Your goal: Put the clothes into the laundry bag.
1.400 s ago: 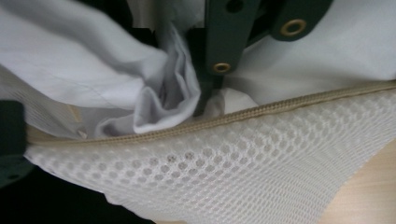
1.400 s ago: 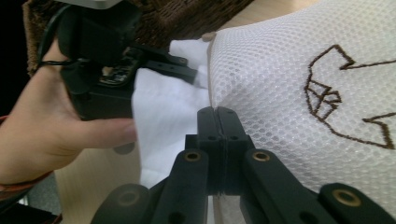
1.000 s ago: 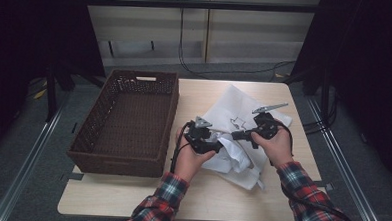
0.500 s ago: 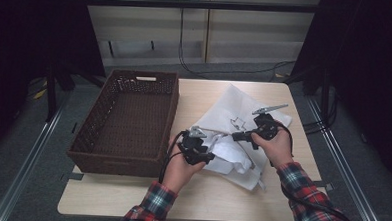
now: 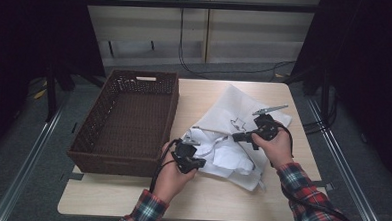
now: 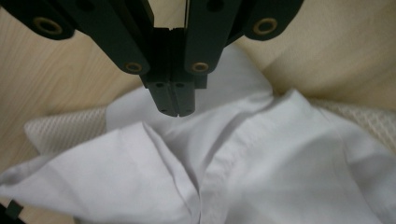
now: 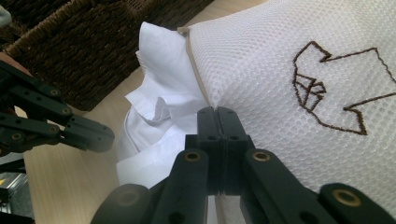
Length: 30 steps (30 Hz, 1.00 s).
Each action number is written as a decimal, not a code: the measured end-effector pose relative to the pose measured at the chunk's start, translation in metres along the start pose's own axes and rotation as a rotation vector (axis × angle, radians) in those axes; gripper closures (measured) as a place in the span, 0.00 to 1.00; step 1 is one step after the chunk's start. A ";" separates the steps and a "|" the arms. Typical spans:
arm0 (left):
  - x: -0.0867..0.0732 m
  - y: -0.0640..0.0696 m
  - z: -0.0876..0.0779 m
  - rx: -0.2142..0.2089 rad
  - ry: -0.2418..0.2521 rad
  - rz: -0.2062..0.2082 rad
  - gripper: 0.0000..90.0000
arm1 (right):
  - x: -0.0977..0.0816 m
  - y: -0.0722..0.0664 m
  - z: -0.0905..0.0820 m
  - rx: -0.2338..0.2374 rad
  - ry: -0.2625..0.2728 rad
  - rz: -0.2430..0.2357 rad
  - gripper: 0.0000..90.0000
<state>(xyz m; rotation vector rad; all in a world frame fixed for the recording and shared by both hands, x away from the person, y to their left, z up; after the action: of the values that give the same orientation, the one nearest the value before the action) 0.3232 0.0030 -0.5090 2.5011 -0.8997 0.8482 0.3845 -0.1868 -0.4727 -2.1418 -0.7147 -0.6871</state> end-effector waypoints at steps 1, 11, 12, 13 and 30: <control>-0.005 0.000 0.001 -0.008 -0.020 -0.006 1.00 | 0.000 0.000 0.000 -0.002 0.003 0.002 1.00; -0.020 0.001 0.016 -0.007 -0.073 -0.030 1.00 | 0.001 0.000 0.000 0.007 0.010 0.014 1.00; -0.020 0.000 0.018 -0.005 -0.064 -0.040 1.00 | 0.001 0.000 0.000 0.011 0.011 0.015 1.00; -0.020 -0.001 0.020 -0.006 -0.054 -0.048 1.00 | 0.000 0.000 0.000 0.009 0.009 0.011 1.00; 0.003 -0.004 0.027 0.032 0.068 -0.070 1.00 | -0.002 0.000 0.006 0.023 -0.002 0.013 1.00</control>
<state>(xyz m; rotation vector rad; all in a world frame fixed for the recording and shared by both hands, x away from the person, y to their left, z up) 0.3390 -0.0088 -0.5280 2.4987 -0.7781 0.9253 0.3845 -0.1830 -0.4774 -2.1253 -0.7059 -0.6665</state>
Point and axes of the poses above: each handheld gripper's, and its own axes: z roughly forward along the jaws, x roughly out of its top, y roughly to its right, the point moved 7 cm from there along z, roughly forward along the jaws, and after that the axes turned 11 degrees about x, right-handed, at the moved point
